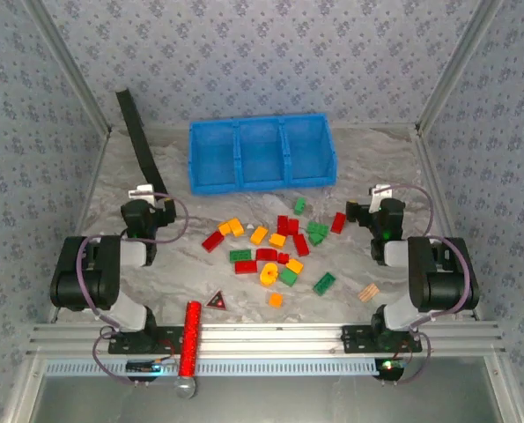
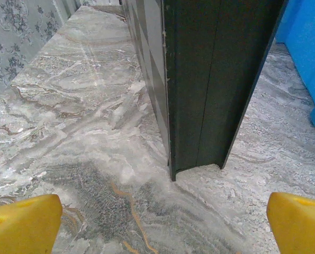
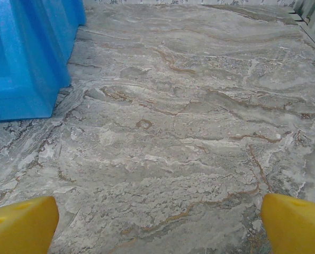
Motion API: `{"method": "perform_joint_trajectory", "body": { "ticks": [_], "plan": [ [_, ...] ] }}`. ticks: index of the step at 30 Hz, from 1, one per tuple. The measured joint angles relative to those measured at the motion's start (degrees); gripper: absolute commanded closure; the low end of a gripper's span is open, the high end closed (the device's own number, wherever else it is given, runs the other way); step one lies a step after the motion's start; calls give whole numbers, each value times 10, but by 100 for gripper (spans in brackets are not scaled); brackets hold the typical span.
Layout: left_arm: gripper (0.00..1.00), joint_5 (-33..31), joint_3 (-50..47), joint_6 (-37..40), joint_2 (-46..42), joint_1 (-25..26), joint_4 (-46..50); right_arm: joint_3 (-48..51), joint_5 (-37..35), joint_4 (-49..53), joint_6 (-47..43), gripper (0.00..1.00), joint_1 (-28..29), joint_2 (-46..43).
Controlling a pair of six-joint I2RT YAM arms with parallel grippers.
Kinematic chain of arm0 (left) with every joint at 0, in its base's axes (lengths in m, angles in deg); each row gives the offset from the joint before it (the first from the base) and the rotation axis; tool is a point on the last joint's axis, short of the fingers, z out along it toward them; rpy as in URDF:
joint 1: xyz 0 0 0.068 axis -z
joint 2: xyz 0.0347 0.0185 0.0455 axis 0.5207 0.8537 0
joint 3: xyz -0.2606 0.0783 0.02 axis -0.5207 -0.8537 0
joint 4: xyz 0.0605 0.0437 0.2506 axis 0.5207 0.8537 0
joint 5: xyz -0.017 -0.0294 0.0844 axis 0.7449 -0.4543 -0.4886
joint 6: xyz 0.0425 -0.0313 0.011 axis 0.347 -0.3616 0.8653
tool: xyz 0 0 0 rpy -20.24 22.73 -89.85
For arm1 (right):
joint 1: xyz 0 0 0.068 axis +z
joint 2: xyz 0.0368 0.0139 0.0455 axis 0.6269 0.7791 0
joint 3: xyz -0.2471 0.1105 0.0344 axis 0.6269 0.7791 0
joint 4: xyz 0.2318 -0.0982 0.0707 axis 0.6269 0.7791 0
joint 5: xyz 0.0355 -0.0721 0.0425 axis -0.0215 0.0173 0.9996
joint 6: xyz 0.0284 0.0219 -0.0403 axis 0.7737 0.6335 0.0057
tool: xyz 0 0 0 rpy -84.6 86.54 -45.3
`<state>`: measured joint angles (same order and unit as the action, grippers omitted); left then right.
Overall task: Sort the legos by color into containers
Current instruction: Pick up the lego from the middle-right of the table.
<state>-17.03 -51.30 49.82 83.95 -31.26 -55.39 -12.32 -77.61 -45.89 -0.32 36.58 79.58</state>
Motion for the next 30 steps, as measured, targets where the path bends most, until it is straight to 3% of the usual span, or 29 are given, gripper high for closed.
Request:
{"method": "perform_joint_trajectory", "body": {
  "ticks": [30],
  "plan": [
    [1,0,0,0,0,0,0,0,0,0,0,0,0,0]
  ]
}}
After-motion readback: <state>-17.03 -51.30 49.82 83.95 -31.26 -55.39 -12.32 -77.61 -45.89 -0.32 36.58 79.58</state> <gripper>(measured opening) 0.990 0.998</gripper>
